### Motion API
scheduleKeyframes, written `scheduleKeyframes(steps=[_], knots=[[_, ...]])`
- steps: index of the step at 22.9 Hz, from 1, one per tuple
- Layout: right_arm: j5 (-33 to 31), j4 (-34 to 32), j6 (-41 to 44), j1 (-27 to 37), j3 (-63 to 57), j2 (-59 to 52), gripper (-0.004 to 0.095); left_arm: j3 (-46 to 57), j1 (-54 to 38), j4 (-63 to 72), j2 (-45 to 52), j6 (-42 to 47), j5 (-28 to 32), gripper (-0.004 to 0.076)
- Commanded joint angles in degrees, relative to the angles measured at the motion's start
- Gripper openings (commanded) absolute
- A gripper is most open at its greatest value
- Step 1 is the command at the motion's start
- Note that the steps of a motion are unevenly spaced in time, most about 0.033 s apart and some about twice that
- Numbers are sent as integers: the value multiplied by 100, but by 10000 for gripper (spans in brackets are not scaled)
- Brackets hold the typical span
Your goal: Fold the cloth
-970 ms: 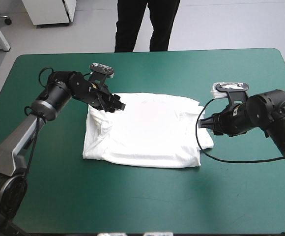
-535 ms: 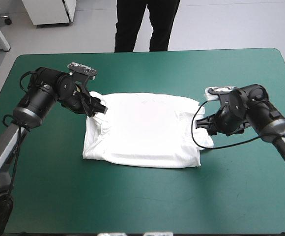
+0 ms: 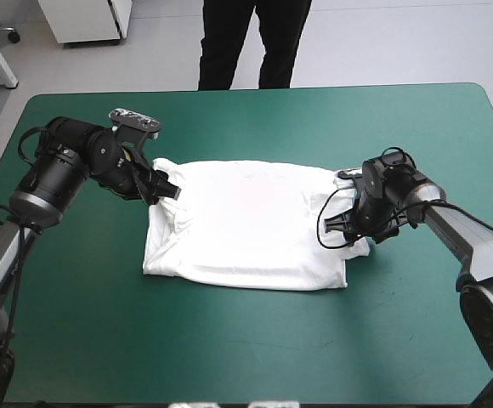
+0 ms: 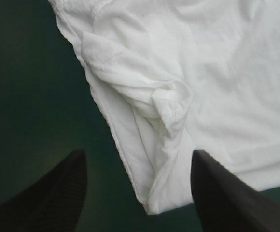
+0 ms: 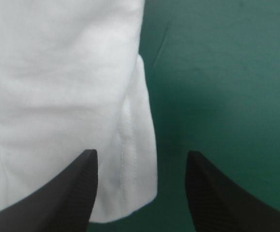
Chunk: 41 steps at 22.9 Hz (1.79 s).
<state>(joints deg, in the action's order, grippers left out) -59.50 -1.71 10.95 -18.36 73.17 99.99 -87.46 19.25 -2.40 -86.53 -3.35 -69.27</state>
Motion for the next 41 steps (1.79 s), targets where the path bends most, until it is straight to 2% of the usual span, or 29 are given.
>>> scheduleKeyframes(steps=[1, 4, 5, 7, 8, 9, 10, 11, 14, 20, 27, 32, 35, 41], knots=[[115, -30, -68, 12, 191, -94, 513, -188, 7, 21, 242, 78, 121, 454], [115, 14, -93, 12, 191, 116, 513, -188, 7, 21, 242, 78, 112, 454], [115, 222, -215, 12, 191, 220, 513, -188, 7, 21, 242, 78, 112, 454], [115, 444, -299, 12, 191, 290, 468, -188, 7, 21, 242, 78, 112, 454], [115, 507, -299, 12, 191, 290, 370, -188, 7, 21, 242, 78, 112, 454], [57, 546, -299, 12, 191, 279, 217, -188, 7, 21, 242, 78, 112, 452], [-35, 546, -299, 12, 191, 279, 12, -188, 7, 21, 242, 78, 112, 444], [-110, 526, -299, 12, 191, 279, -6, -188, 7, 21, 242, 78, 112, 433], [-165, 387, -162, 12, 207, 196, -17, -188, 7, 21, 242, 78, 112, 384], [-165, 8, 156, 12, 601, -197, -17, -188, 7, 21, 242, 78, 112, 345], [-172, 807, -103, -117, 1173, -243, -17, -188, 7, 21, 242, 78, 152, 346], [179, 1086, -299, -491, 1269, -233, -17, -188, 7, 21, 242, 78, 152, 346], [471, 1573, -513, -697, 1269, -45, -17, -188, 7, 21, 242, 78, 152, 346], [297, 2515, -1025, -720, 1269, 613, -16, -188, 7, 43, 242, 78, 111, 346]])
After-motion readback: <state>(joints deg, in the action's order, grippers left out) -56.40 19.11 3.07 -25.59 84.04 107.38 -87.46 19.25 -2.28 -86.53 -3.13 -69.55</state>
